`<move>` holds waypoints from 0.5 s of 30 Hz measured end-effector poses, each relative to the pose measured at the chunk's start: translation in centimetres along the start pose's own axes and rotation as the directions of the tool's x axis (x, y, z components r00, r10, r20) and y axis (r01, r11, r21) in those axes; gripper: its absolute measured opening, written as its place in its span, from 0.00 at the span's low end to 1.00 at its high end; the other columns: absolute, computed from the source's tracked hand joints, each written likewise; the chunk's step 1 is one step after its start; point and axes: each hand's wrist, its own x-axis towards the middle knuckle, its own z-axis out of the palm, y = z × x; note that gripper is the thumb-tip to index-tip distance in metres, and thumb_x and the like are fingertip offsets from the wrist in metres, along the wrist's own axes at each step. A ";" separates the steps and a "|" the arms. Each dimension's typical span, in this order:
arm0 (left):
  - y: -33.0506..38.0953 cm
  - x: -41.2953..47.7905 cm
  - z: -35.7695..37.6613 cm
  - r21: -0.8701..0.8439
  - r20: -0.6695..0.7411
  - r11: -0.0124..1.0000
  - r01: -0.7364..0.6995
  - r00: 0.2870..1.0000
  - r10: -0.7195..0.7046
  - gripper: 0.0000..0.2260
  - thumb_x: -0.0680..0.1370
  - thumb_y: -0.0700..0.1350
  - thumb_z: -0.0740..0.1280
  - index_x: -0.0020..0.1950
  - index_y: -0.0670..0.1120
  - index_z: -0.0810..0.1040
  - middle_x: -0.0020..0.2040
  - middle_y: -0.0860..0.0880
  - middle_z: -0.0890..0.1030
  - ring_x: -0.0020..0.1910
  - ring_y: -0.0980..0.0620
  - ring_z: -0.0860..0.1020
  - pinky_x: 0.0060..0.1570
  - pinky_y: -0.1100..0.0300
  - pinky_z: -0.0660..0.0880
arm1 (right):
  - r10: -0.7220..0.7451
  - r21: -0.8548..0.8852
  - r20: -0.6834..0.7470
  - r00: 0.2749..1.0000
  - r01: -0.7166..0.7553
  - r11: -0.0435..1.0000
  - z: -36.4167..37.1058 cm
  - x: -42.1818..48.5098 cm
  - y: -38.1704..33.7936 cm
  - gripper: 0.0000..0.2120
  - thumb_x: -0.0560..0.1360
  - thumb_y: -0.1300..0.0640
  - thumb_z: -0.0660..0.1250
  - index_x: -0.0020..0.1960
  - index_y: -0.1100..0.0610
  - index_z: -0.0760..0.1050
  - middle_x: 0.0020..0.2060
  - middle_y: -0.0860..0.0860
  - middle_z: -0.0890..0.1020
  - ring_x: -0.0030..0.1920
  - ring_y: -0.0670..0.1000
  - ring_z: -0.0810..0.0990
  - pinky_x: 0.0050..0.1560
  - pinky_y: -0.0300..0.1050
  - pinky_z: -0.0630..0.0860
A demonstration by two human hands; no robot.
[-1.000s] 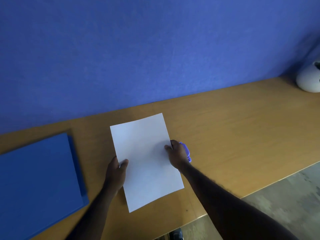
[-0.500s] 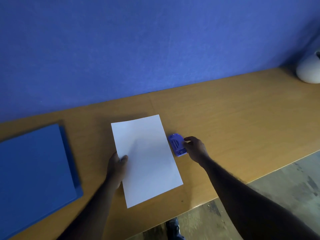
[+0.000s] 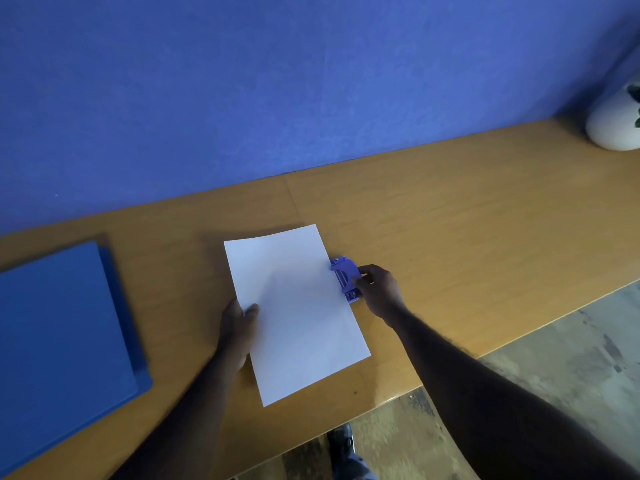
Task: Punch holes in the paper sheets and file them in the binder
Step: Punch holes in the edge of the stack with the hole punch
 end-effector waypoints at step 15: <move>1.3 0.7 2.1 0.023 -0.047 0.995 0.093 0.995 -0.092 0.18 0.79 0.38 0.61 0.69 0.39 0.70 0.64 0.42 0.76 0.62 0.42 0.75 0.56 0.57 0.71 | 0.027 0.016 0.006 1.000 -0.027 1.000 0.1 0.3 -0.1 0.13 0.77 0.56 0.65 0.60 0.59 0.77 0.41 0.54 0.84 0.39 0.52 0.81 0.33 0.42 0.73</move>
